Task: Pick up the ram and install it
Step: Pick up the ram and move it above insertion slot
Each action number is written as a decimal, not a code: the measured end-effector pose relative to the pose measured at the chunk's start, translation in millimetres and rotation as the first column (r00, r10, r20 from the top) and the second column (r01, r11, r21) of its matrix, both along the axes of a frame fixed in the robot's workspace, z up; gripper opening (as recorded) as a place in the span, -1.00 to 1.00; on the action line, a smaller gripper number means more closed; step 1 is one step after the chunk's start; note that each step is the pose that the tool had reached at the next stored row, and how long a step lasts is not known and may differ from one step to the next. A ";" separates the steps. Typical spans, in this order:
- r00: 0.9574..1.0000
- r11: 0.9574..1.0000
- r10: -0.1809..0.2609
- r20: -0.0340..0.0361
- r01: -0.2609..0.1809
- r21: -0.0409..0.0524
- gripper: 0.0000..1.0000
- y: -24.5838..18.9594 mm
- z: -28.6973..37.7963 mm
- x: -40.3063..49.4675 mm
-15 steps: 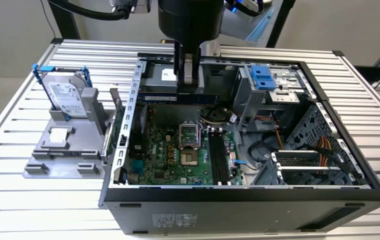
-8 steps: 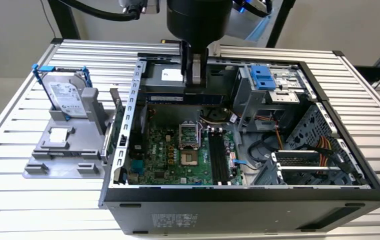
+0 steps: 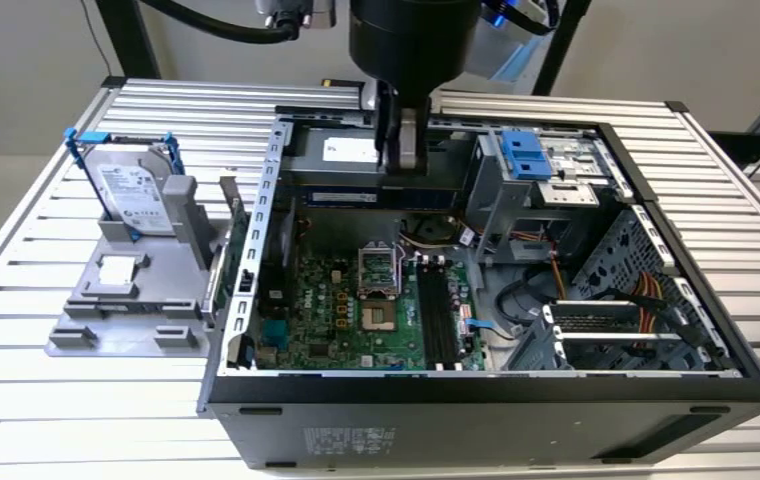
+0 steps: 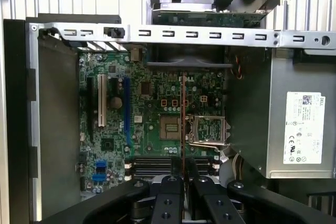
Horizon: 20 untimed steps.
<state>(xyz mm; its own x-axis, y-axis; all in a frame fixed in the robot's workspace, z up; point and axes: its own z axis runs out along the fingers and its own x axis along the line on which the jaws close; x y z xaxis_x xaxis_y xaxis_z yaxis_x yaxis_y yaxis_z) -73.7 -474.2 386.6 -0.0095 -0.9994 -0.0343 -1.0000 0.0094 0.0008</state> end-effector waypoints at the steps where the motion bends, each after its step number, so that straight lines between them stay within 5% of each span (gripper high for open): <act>1: 1.000 1.000 0.000 0.000 0.000 0.000 -1.00 0.0 0.0 1.0; 20: 1.000 1.000 0.000 0.000 0.000 0.000 -1.00 0.0 0.0 19.7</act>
<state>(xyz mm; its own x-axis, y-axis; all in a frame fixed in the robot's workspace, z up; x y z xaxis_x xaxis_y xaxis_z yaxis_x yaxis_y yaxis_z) -54.0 -474.2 386.6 -0.0094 -0.9994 -0.0342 -1.0000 0.0094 0.0008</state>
